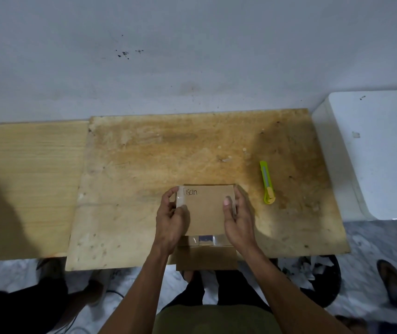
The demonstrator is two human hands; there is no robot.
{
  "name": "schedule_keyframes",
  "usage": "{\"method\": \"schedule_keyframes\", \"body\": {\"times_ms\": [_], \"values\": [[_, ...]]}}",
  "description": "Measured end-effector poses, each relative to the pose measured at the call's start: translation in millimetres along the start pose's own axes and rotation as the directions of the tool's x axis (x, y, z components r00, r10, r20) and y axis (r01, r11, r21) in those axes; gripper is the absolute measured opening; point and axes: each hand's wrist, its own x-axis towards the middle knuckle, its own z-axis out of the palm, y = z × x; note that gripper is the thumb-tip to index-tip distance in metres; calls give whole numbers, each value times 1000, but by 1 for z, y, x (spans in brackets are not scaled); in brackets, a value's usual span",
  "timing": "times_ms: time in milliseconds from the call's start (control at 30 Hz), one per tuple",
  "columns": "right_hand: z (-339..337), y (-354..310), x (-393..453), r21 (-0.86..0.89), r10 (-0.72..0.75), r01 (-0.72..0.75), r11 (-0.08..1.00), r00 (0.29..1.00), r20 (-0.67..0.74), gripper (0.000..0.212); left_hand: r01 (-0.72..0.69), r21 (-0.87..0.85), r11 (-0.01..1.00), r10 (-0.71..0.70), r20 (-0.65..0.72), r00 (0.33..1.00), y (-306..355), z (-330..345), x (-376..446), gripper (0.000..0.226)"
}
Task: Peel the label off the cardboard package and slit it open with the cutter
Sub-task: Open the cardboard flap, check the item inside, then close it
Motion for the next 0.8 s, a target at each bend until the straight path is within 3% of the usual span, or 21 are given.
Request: {"method": "schedule_keyframes", "body": {"times_ms": [300, 500, 667, 800], "values": [[-6, -1, -3, 14, 115, -114, 993, 992, -51, 46, 184, -141, 973, -171, 99, 980, 8, -5, -3, 61], [-2, -12, 6, 106, 124, -119, 987, 991, -40, 55, 198, -221, 955, -178, 106, 978, 26, -3, 6, 61], [-2, -25, 28, 183, 92, -84, 979, 995, -36, 88, 136, -278, 951, -116, 86, 990, 47, 2, 25, 57], [-5, -27, 21, 128, 104, -105, 986, 994, 13, 74, 209, -240, 948, -193, 89, 977, 35, 0, 34, 41]]}}
